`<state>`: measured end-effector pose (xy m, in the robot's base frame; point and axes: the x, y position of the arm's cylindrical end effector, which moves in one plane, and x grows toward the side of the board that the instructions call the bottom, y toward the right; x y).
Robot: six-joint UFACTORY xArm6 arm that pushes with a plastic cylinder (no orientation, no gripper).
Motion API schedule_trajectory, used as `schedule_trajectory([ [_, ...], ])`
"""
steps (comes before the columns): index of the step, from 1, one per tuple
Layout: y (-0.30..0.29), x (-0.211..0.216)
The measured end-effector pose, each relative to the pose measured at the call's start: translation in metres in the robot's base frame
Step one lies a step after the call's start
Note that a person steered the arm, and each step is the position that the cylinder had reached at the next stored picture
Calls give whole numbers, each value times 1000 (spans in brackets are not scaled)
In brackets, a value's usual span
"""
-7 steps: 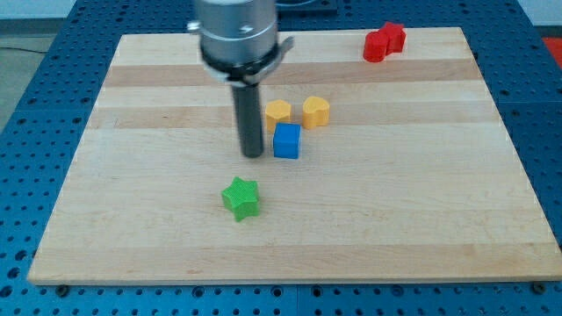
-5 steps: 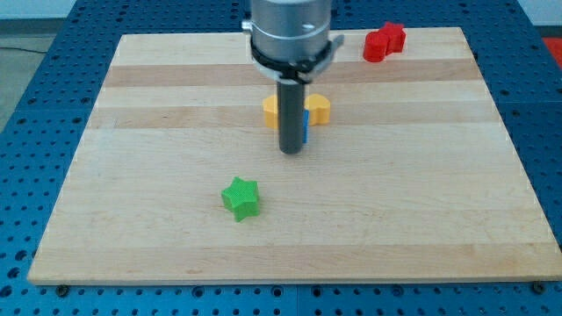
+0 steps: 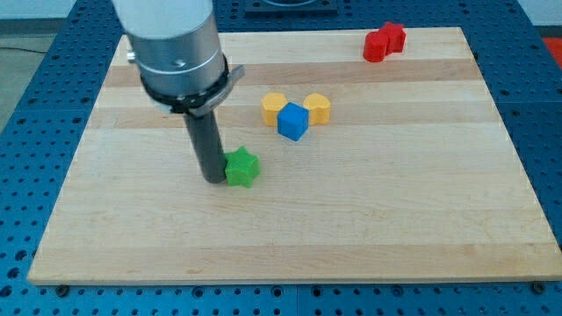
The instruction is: Place the arm at the top right corner of the board
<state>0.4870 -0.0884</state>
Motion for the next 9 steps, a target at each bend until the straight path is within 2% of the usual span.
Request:
schedule_trajectory([
  [1, 29, 23],
  [2, 64, 23],
  [3, 58, -42],
  [4, 98, -6],
  [5, 177, -84],
  [6, 259, -199],
  [7, 346, -263],
  [8, 323, -296],
  [9, 258, -238],
])
